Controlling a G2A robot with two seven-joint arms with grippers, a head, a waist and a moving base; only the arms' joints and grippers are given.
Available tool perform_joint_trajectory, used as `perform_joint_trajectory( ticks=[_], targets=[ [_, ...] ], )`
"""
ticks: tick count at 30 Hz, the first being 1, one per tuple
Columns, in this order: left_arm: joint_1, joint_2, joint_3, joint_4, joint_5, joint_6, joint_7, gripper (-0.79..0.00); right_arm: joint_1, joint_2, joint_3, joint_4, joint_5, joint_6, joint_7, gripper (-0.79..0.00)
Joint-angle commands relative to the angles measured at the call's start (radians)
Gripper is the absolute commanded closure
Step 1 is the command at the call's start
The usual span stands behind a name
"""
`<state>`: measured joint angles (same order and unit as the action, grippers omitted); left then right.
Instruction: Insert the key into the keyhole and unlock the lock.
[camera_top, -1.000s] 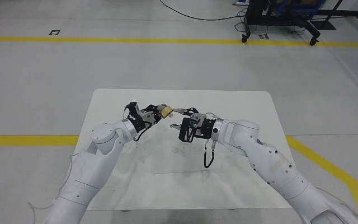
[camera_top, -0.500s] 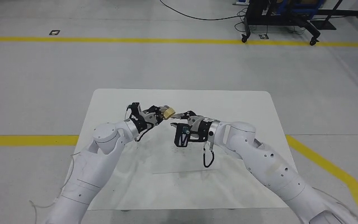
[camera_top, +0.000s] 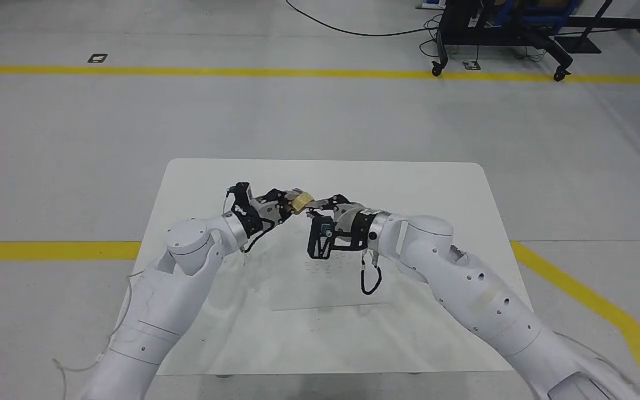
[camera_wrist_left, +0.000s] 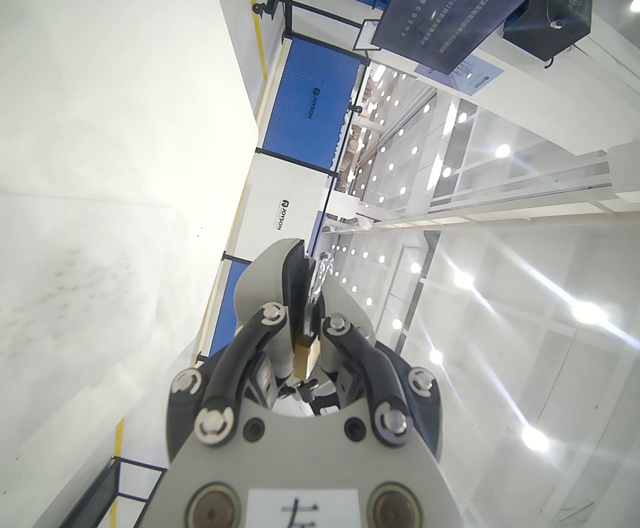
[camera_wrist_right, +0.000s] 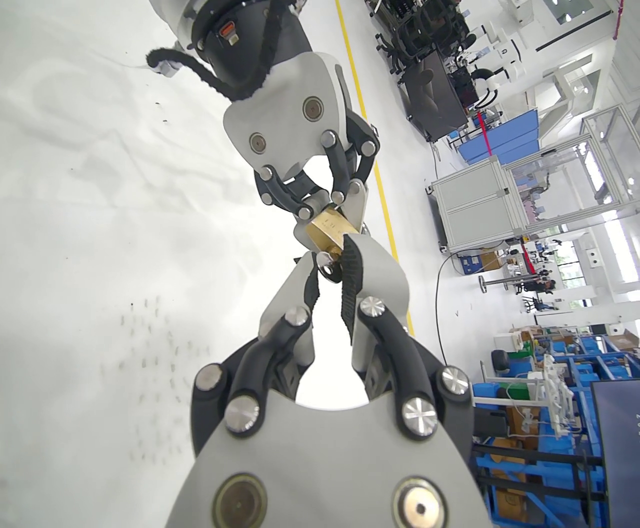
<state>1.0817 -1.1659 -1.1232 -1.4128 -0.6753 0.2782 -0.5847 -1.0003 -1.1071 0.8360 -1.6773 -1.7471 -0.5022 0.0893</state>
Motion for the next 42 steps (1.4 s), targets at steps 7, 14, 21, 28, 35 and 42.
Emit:
perform_joint_trajectory(
  ticks=[7,14,21,28,35,42],
  targets=[
    [-0.001,-0.001,0.004,-0.005,0.029,-0.010,-0.015,0.000,-0.015,-0.006,0.034,0.013,0.075,0.008,-0.010,0.000],
    [0.008,0.001,-0.002,-0.020,0.087,-0.065,-0.019,0.000,-0.035,-0.012,0.106,0.082,0.335,-0.017,-0.055,0.000],
    [0.020,0.003,0.005,-0.048,0.177,-0.099,-0.002,0.000,-0.037,-0.017,0.166,0.178,0.602,-0.111,-0.083,0.000],
    [0.023,0.002,-0.001,-0.056,0.193,-0.105,-0.002,0.000,-0.026,-0.018,0.171,0.199,0.639,-0.166,-0.036,-0.785],
    [0.021,0.005,-0.004,-0.082,0.242,-0.080,0.000,0.000,-0.066,-0.010,0.244,0.247,0.770,-0.207,-0.102,-0.785],
    [0.014,0.014,0.022,-0.136,0.395,-0.011,-0.030,0.000,-0.173,0.034,0.490,0.324,0.959,-0.295,-0.189,-0.785]
  ],
)
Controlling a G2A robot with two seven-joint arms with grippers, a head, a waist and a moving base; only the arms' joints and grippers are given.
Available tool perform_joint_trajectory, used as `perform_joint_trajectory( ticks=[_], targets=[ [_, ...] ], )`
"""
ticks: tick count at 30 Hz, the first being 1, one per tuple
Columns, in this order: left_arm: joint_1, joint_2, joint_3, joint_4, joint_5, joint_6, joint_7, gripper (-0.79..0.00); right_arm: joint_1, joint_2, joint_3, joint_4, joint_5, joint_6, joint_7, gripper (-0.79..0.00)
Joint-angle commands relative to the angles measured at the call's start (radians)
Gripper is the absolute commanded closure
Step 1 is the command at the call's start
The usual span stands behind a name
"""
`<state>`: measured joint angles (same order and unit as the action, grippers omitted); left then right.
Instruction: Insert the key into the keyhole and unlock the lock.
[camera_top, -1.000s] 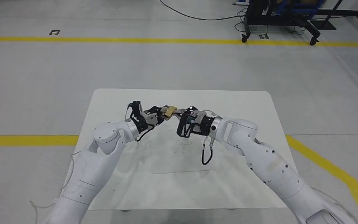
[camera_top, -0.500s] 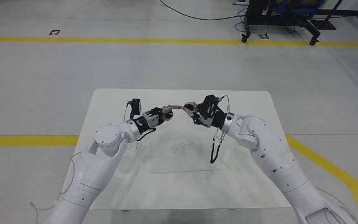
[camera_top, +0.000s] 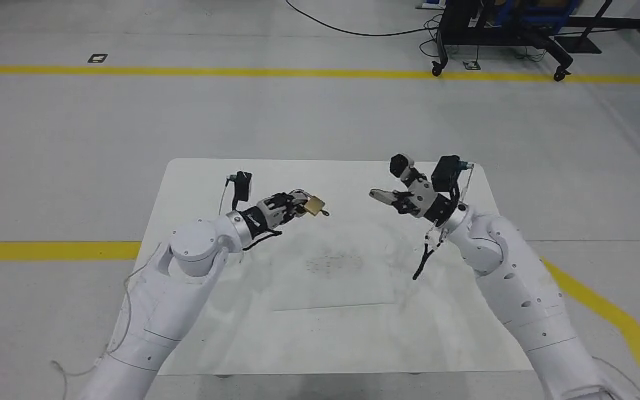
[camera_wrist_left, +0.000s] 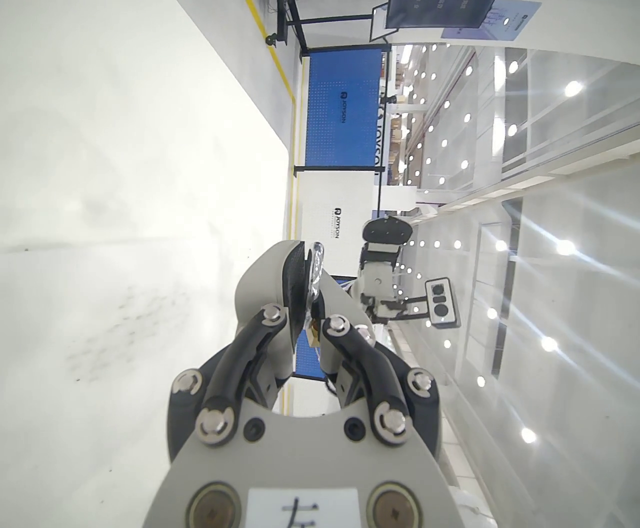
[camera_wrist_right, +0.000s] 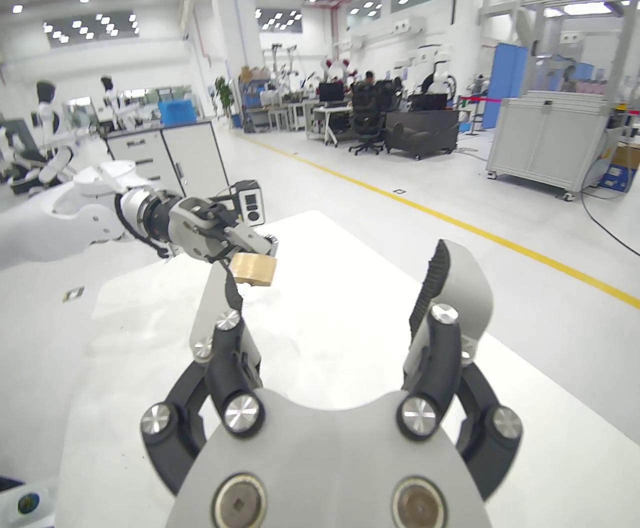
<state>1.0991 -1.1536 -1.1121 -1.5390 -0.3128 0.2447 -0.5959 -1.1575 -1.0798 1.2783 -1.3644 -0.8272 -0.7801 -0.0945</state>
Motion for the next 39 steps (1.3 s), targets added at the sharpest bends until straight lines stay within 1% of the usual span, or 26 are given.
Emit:
perform_joint_trajectory(
  ticks=[1,4,7,10,15,17,18,19,20,21,22,23,24,27,32,35,39],
  targets=[
    [-0.010,0.003,0.027,-0.018,0.071,0.046,-0.045,0.000,-0.019,0.009,0.058,0.012,0.046,-0.024,-0.004,-0.785],
    [-0.045,0.011,0.091,-0.033,0.231,0.131,-0.146,0.000,-0.019,0.009,0.058,0.012,0.046,-0.024,-0.004,-0.785],
    [-0.088,0.014,0.161,-0.031,0.368,0.189,-0.243,0.000,-0.019,0.009,0.058,0.012,0.046,-0.024,-0.004,-0.785],
    [-0.123,0.010,0.216,-0.020,0.439,0.218,-0.306,0.000,-0.019,0.009,0.058,0.012,0.046,-0.024,-0.004,-0.785],
    [-0.163,0.003,0.272,0.012,0.512,0.253,-0.347,0.000,-0.019,0.009,0.058,0.012,0.046,-0.024,-0.004,-0.785],
    [-0.179,0.000,0.295,0.034,0.539,0.299,-0.375,-0.015,-0.019,0.009,0.058,0.012,0.046,-0.024,-0.004,-0.785],
    [-0.190,-0.002,0.312,0.040,0.562,0.312,-0.390,-0.046,-0.019,0.009,0.058,0.012,0.046,-0.024,-0.004,-0.785],
    [-0.197,-0.004,0.326,0.044,0.572,0.319,-0.405,-0.169,-0.019,0.009,0.058,0.012,0.046,-0.024,-0.004,-0.785],
    [-0.204,-0.007,0.337,0.050,0.578,0.326,-0.415,-0.249,-0.019,0.009,0.058,0.012,0.046,-0.024,-0.004,-0.785],
    [-0.211,-0.009,0.351,0.057,0.594,0.333,-0.426,-0.348,-0.019,0.009,0.058,0.012,0.046,-0.024,-0.004,-0.785],
    [-0.219,-0.011,0.363,0.063,0.611,0.342,-0.434,-0.468,-0.019,0.009,0.058,0.012,0.046,-0.024,-0.004,-0.785],
    [-0.226,-0.013,0.372,0.069,0.620,0.350,-0.442,-0.754,-0.019,0.009,0.058,0.012,0.046,-0.024,-0.004,-0.785],
    [-0.230,-0.015,0.376,0.073,0.618,0.360,-0.452,-0.785,-0.019,0.009,0.058,0.012,0.046,-0.024,-0.004,-0.785],
    [-0.235,-0.018,0.363,0.075,0.579,0.384,-0.470,-0.785,-0.019,0.009,0.058,0.012,0.046,-0.024,-0.004,-0.785],
    [-0.222,-0.010,0.283,0.064,0.498,0.384,-0.446,-0.785,-0.019,0.009,0.058,0.012,0.046,-0.024,-0.004,-0.785],
    [-0.200,0.001,0.208,0.017,0.466,0.340,-0.379,-0.785,-0.019,0.009,0.058,0.012,0.046,-0.024,-0.004,-0.785],
    [-0.144,0.024,0.088,-0.077,0.480,0.236,-0.251,-0.785,-0.019,0.009,0.058,0.012,0.046,-0.024,-0.004,-0.785]
  ],
)
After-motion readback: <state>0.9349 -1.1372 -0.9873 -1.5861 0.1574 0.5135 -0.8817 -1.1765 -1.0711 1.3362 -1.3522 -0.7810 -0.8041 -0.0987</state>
